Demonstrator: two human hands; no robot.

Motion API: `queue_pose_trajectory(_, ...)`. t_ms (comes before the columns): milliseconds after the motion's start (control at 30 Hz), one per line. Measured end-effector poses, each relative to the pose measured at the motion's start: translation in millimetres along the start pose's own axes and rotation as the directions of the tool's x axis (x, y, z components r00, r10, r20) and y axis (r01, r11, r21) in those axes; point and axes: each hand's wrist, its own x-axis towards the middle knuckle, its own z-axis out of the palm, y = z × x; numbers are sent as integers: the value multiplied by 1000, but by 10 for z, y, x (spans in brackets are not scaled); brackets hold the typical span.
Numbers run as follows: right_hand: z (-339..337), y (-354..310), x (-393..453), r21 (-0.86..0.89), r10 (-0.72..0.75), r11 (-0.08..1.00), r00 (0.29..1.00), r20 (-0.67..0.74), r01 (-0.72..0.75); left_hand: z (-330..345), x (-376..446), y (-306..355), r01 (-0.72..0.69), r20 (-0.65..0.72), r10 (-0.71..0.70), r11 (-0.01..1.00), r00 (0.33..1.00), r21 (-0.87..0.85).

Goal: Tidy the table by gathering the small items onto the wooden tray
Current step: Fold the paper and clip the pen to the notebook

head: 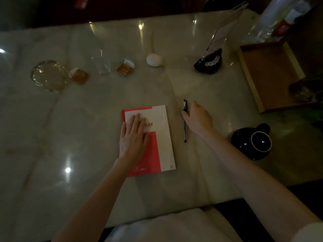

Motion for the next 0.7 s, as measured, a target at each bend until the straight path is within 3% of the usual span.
queue_pose_trajectory(467,54,-188,226,-42,-41,998,999,32,42,56,22,-43,0,34,2,998,999,-68)
queue_pose_trajectory(600,-61,-368,310,198,-24,980,998,63,11,-69,57,-124,-56,64,65,991,996,-122)
queue_pose_trajectory(700,-132,-574,397,497,0,866,995,104,-52,-278,184,-218,-45,48,60,961,997,-274)
